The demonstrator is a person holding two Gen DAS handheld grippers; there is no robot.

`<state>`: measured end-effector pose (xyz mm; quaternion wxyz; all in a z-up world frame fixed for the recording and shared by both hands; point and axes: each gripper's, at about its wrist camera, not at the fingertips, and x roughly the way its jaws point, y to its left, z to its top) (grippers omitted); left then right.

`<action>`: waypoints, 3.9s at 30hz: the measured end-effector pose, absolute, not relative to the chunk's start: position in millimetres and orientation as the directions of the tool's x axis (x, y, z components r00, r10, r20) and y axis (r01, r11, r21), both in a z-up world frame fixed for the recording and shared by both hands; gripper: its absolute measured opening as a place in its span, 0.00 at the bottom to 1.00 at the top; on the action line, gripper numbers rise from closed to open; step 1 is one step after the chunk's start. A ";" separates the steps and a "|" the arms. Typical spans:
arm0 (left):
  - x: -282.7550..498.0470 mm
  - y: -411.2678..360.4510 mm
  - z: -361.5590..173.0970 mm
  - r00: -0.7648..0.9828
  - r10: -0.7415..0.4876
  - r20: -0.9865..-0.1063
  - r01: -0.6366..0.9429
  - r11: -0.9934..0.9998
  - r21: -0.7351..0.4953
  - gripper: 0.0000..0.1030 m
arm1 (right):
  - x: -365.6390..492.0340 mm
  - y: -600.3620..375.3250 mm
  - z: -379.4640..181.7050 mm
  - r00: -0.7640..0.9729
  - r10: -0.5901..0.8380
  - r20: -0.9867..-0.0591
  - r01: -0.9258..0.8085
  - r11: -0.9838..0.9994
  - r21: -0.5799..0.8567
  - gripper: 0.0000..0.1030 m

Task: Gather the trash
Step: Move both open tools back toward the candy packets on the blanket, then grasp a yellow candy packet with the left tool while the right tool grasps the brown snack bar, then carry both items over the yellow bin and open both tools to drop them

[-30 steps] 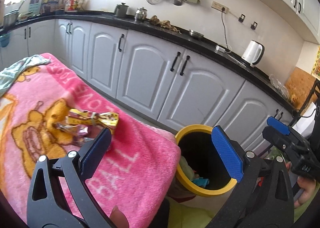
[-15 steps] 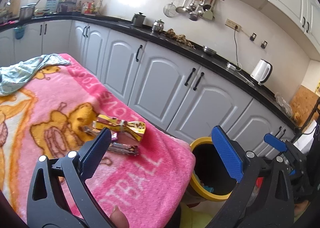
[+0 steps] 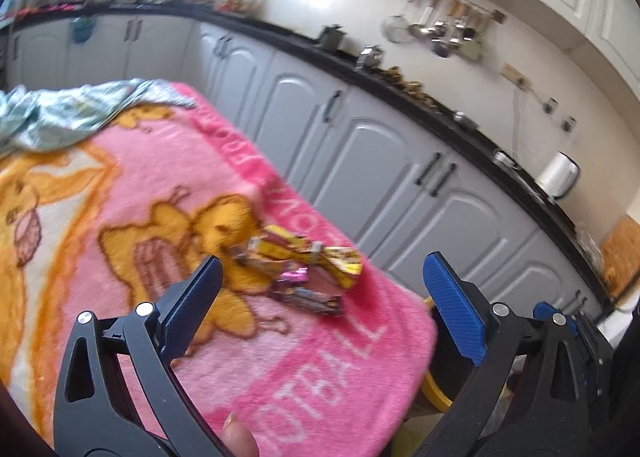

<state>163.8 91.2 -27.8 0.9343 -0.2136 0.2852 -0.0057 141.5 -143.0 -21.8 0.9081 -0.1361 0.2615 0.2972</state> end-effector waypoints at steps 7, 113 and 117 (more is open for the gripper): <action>181.2 137.0 -66.6 0.796 -0.134 -0.591 -0.233 0.832 -0.504 0.89 | 176.8 -91.4 -59.6 0.601 0.481 -0.638 -0.687 0.719 -0.105 0.89; 249.5 -163.7 -67.6 0.592 -0.504 -0.629 0.349 0.864 -0.363 0.38 | 202.1 -381.2 -70.0 0.666 0.378 -0.643 -0.215 0.923 0.319 0.39; 243.9 -156.9 -62.4 0.602 -0.502 -0.621 0.345 0.865 -0.365 0.49 | 193.7 -380.3 -60.8 0.688 0.369 -0.625 -0.217 0.926 0.308 0.47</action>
